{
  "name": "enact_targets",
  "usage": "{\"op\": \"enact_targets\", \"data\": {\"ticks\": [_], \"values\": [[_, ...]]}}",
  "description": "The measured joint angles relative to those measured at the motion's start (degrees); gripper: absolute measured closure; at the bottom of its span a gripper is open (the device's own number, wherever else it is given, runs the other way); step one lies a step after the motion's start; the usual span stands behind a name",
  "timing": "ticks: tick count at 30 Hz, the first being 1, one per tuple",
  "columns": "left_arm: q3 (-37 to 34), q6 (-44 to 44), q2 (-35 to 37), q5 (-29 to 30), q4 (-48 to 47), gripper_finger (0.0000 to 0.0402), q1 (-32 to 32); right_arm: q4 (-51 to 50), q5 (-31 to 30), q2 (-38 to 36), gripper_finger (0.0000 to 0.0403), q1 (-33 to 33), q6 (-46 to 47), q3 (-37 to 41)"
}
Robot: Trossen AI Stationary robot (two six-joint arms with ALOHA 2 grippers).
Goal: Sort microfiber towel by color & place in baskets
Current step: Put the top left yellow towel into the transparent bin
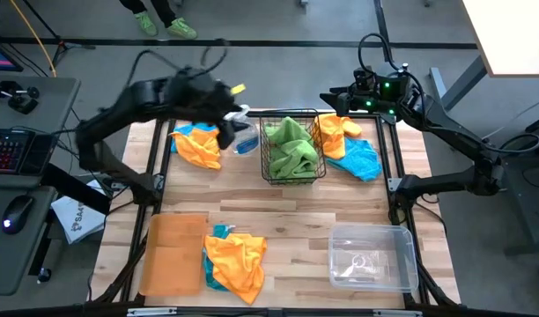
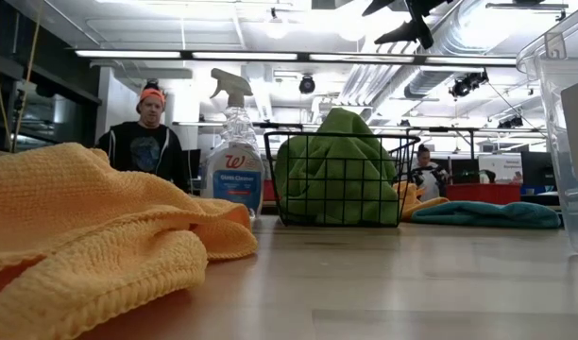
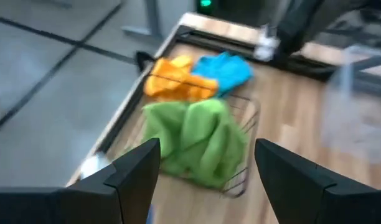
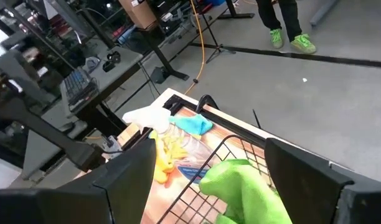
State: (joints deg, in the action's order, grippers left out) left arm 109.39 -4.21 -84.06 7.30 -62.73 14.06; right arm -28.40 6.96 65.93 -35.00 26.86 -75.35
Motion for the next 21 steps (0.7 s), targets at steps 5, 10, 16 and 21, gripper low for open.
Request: {"op": "enact_targets", "data": {"ticks": [5,10,16,21], "values": [[-17.75,-4.12,8.36,6.42,-0.49,0.0151,-2.11,-0.06,-0.47,0.00,0.0108,0.02,0.11,0.00],[-40.64,-9.49,16.73,5.87,0.03,0.0151,-0.57,-0.11,-0.46,0.00,0.0108,0.02,0.12,0.00],[-59.30,-5.06,23.14,9.84,6.82,0.0151,3.19,-0.11,-0.44,0.00,0.0108,0.02,1.57,0.00],[-68.40,9.95,22.01,11.39,15.01,0.0151,5.96,-0.11,-0.43,0.00,0.0108,0.02,2.00,0.00]]}}
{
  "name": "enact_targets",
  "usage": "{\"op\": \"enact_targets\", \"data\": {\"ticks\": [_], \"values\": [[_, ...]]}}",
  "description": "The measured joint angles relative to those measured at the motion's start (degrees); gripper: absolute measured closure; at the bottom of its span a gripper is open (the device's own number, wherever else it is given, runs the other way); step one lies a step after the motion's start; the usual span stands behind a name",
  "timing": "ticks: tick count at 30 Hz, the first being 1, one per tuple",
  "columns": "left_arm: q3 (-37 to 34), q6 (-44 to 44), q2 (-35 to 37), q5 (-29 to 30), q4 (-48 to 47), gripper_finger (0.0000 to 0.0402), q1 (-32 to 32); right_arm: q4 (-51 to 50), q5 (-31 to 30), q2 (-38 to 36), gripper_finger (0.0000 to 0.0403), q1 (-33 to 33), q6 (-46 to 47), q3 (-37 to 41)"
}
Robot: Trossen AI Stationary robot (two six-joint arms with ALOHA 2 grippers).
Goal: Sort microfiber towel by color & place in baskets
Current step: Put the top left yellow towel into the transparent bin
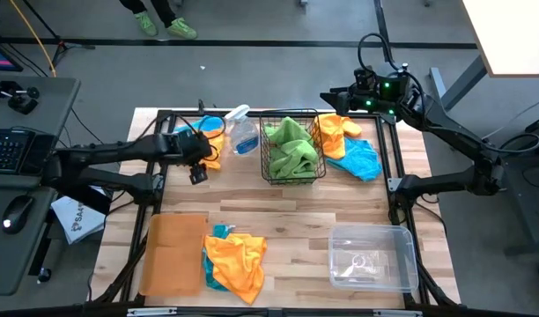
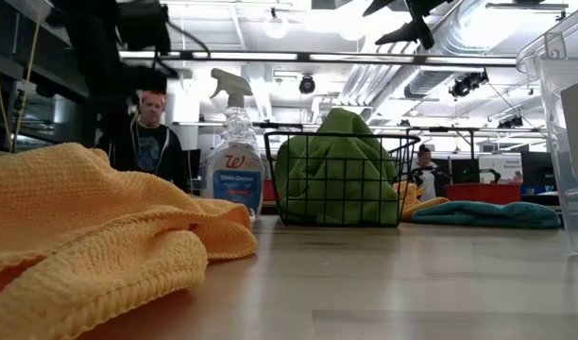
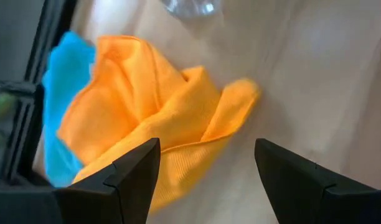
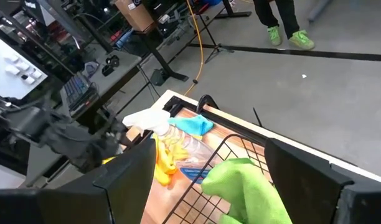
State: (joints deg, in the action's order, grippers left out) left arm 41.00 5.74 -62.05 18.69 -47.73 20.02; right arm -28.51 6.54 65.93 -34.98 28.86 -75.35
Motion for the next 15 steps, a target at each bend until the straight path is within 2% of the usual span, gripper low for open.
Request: {"op": "enact_targets", "data": {"ticks": [8,15], "values": [[-0.18,11.26,-6.97,2.41,8.09,0.0151,2.93,0.00,0.02,0.00,0.0108,0.00,1.32,0.00],[-0.18,15.95,-13.17,1.42,6.12,0.0151,4.77,0.00,0.03,0.00,0.0108,-0.02,1.32,0.00]]}}
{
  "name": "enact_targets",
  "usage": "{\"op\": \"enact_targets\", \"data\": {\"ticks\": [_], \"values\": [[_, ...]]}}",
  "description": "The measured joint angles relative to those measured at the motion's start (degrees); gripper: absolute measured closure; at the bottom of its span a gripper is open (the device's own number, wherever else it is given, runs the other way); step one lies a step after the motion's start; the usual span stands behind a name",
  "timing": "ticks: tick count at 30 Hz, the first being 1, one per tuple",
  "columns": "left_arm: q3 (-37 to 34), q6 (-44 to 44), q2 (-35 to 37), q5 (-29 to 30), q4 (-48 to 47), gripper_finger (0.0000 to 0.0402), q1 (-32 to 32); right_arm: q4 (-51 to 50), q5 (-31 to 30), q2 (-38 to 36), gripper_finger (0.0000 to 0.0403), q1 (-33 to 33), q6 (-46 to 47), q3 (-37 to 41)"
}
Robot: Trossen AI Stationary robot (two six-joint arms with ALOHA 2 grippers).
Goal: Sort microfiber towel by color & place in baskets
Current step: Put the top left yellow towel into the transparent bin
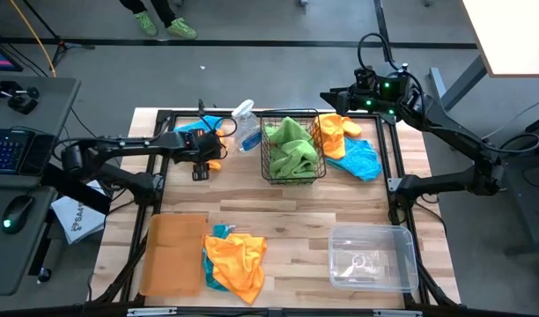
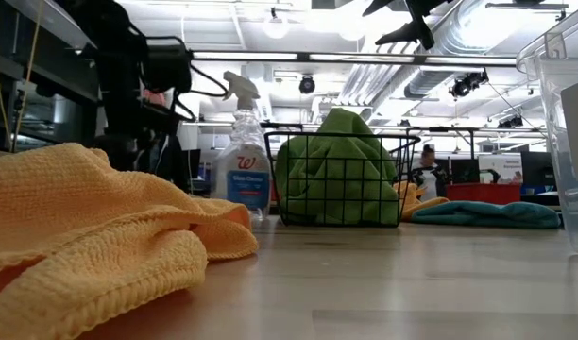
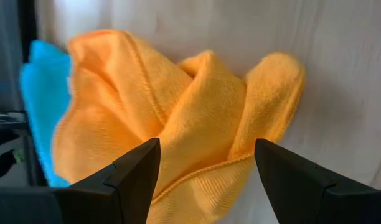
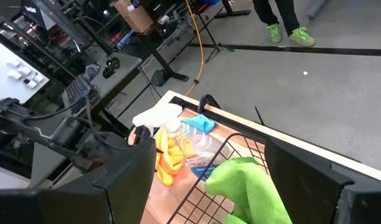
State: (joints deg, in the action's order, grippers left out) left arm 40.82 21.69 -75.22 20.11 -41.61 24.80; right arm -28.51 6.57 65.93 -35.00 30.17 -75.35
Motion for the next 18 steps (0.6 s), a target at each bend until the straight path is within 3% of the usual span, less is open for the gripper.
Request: {"op": "enact_targets", "data": {"ticks": [13,16,18], "values": [[0.00,-0.50,-9.13,0.52,-0.19,0.0157,2.85,-0.02,0.00,0.00,0.0108,0.01,-0.17,0.00],[-0.02,-1.43,-10.35,0.53,-0.17,0.0193,3.02,-0.02,0.02,0.00,0.0108,0.02,-0.16,0.00],[0.00,-2.10,-10.21,0.39,-0.25,0.0250,2.93,-0.02,0.00,0.00,0.0108,0.02,-0.15,0.00]]}}
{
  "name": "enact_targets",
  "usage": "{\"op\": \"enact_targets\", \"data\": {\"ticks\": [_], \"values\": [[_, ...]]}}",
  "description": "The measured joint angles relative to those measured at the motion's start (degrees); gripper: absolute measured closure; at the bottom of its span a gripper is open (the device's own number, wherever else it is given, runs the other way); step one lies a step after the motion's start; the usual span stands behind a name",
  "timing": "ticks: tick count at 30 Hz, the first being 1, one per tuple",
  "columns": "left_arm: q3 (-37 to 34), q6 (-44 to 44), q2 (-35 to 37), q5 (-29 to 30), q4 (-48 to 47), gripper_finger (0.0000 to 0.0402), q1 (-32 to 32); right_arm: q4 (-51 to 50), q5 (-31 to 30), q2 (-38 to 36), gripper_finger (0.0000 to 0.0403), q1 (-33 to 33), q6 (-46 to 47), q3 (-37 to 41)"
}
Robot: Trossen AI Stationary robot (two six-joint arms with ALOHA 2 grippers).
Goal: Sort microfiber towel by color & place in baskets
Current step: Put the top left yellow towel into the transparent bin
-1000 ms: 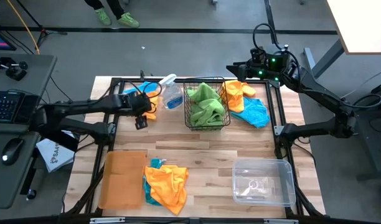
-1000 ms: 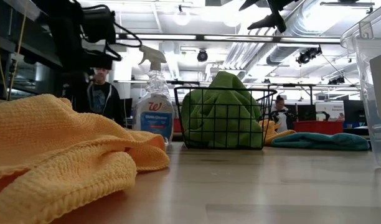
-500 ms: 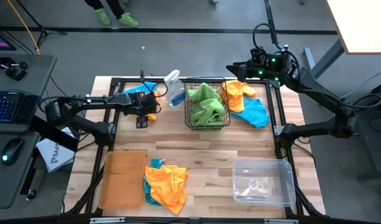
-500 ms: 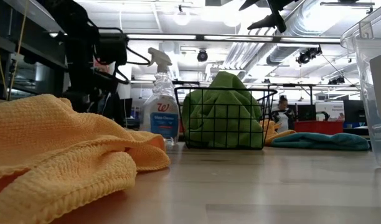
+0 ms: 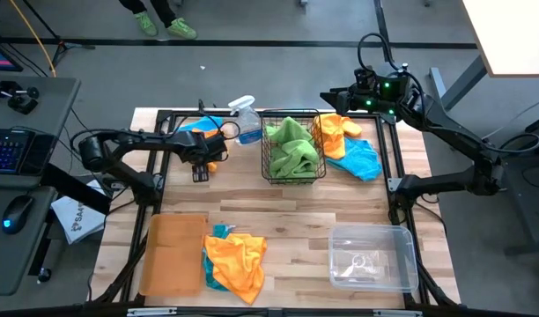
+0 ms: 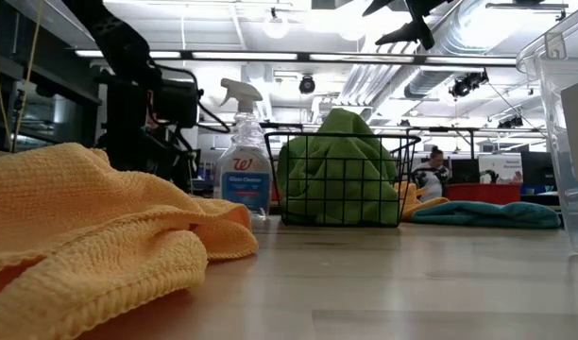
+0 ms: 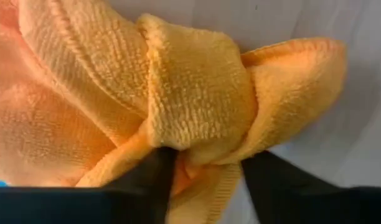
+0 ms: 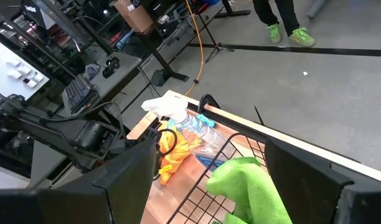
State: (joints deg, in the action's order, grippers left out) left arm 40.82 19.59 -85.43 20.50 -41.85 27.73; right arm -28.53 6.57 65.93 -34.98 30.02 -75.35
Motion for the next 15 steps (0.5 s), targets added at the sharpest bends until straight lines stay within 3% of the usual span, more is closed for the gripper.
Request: {"op": "enact_targets", "data": {"ticks": [3,4,10,15], "values": [[1.23,-2.62,1.46,-2.72,-3.26,0.0366,-0.39,0.00,0.02,0.00,0.0108,0.00,-0.01,0.00],[1.89,-3.83,2.43,-4.12,-4.19,0.0381,-0.39,-0.01,0.01,0.00,0.0108,-0.01,-0.02,0.00],[8.44,-6.92,10.60,-7.79,-14.49,0.0398,-1.82,0.00,0.02,0.00,0.0108,-0.02,-0.28,0.00],[18.90,-7.73,18.45,-14.04,-24.11,0.0400,-3.92,0.10,0.56,0.00,0.0108,-0.02,0.36,0.00]]}}
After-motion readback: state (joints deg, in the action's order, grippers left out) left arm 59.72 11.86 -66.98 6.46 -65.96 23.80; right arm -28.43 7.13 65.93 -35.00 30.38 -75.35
